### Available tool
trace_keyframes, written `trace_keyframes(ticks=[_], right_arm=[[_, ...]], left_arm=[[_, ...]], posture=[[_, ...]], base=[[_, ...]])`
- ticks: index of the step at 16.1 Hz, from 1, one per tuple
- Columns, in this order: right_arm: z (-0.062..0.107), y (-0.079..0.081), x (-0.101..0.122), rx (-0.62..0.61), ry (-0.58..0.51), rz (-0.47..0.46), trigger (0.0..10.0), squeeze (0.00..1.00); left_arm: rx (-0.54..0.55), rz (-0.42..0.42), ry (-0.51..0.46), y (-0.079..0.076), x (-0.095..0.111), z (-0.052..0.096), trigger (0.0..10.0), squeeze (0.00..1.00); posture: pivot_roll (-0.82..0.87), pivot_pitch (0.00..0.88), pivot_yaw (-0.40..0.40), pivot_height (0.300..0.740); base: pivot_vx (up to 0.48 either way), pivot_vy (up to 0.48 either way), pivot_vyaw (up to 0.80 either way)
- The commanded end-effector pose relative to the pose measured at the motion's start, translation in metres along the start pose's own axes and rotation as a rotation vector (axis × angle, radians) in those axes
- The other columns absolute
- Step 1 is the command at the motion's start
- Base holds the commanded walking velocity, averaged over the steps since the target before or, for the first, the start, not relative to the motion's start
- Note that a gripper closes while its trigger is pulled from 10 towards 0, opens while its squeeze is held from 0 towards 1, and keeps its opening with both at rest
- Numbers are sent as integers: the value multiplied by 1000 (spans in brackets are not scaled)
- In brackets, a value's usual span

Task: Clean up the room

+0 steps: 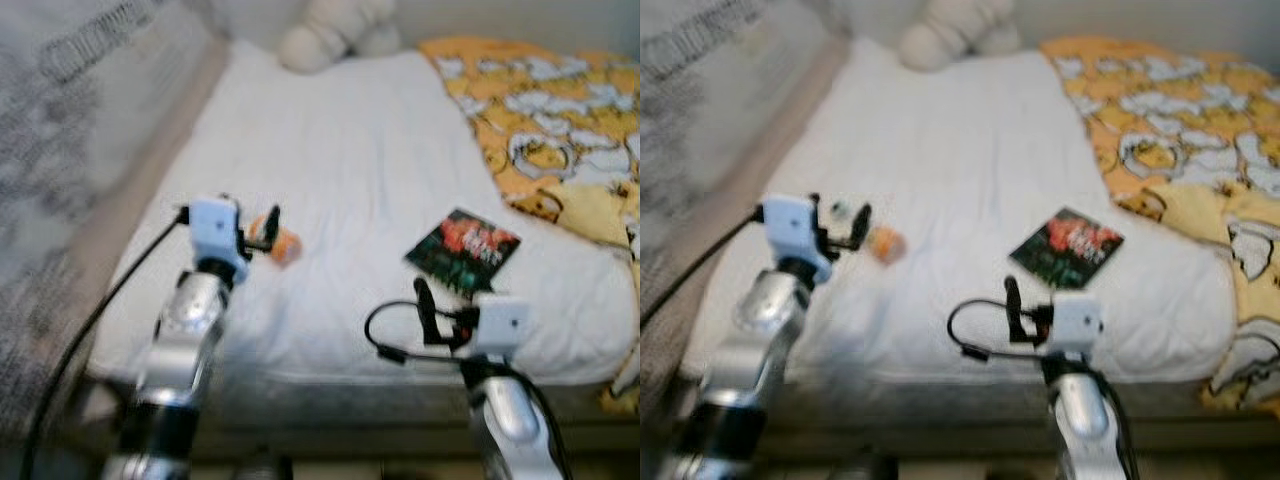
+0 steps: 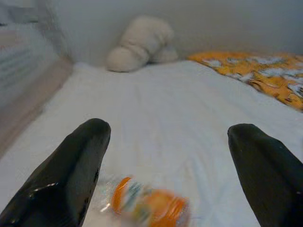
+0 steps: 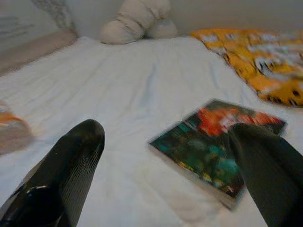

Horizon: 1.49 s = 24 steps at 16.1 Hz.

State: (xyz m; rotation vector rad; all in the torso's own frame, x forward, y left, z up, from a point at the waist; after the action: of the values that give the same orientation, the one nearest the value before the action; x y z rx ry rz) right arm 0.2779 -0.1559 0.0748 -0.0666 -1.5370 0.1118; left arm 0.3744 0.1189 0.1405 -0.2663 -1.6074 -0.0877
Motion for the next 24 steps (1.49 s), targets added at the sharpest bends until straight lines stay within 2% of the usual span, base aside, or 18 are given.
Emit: trace_keyframes(ticks=[1, 2, 3, 4, 7, 10, 13, 15, 16, 17, 18, 19, 20, 24], right_arm=[[7, -7, -4, -20, 17, 22, 10000, 0], [15, -6, -8, -21, 34, 28, 10000, 0], [18, -6, -9, -21, 40, 31, 10000, 0], [30, -3, -14, -13, 72, 34, 10000, 0], [54, 3, -19, -6, 120, 38, 10000, 0], [94, 14, -17, -3, 191, 24, 10000, 0], [126, 20, -17, 6, 264, 20, 10000, 0], [139, 13, -13, -16, 304, 34, 10000, 0], [144, 11, -9, -24, 313, 39, 10000, 0], [147, 8, -8, -37, 325, 43, 10000, 0], [151, 8, -6, -41, 331, 44, 10000, 0], [155, 10, -7, -38, 350, 42, 10000, 0], [156, 11, -8, -37, 355, 41, 10000, 0], [152, 18, -16, -6, 383, 34, 10000, 0]], left_arm=[[-47, 5, 22, -19, -1, -15, 10000, 0], [0, 3, 101, -16, -11, -32, 10000, 0], [17, 1, 126, -15, -14, -37, 10000, 0], [71, 76, 247, -10, -28, -55, 10000, 0], [202, 158, 372, 1, -42, -68, 10000, 0], [338, 269, 381, 13, -34, -74, 10000, 0], [409, 335, 383, 17, -35, -73, 10000, 0], [483, 364, 451, 21, -56, -61, 10000, 0], [531, 351, 473, 28, -62, -55, 10000, 0], [596, 316, 470, 42, -62, -49, 10000, 0], [650, 298, 454, 54, -58, -46, 10000, 0], [712, 231, 411, 74, -44, -45, 10000, 0], [731, 231, 393, 80, -39, -45, 10000, 0], [817, 137, 339, 110, -21, -39, 10000, 0]], posture=[[-6, 0, 34, 690], [-24, 0, 38, 690], [-29, 0, 38, 690], [-64, 0, 41, 690], [-133, 0, 56, 690], [-198, 127, 77, 690], [-247, 220, 80, 690], [-286, 253, 77, 690], [-304, 269, 73, 690], [-313, 275, 70, 690], [-317, 282, 69, 690], [-307, 286, 68, 690], [-307, 286, 68, 690], [-249, 279, 64, 690]], base=[[461, 0, 0], [255, 0, 0], [0, 0, 0], [0, 0, 0], [0, 0, 0], [0, 0, 0], [0, 0, 0], [0, 0, 0], [0, 0, 0], [0, 0, 0], [0, 0, 0], [0, 0, 0], [0, 0, 0], [0, 0, 0]])
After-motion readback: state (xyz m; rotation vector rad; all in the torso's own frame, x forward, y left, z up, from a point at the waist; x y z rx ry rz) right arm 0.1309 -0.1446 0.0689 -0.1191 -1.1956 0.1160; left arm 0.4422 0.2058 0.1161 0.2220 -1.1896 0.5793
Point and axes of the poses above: a point about 5 cm out from each wrist's last joint towards the gripper, its own z axis pointing back from the gripper into the wrist, its own x axis along the axis of the wrist's last joint, y = z × x, the point moved 6 cm from there along -z, pointing out of the wrist towards the gripper, and after that the axes turned 8 degrees about z, right-handed, at the moved point
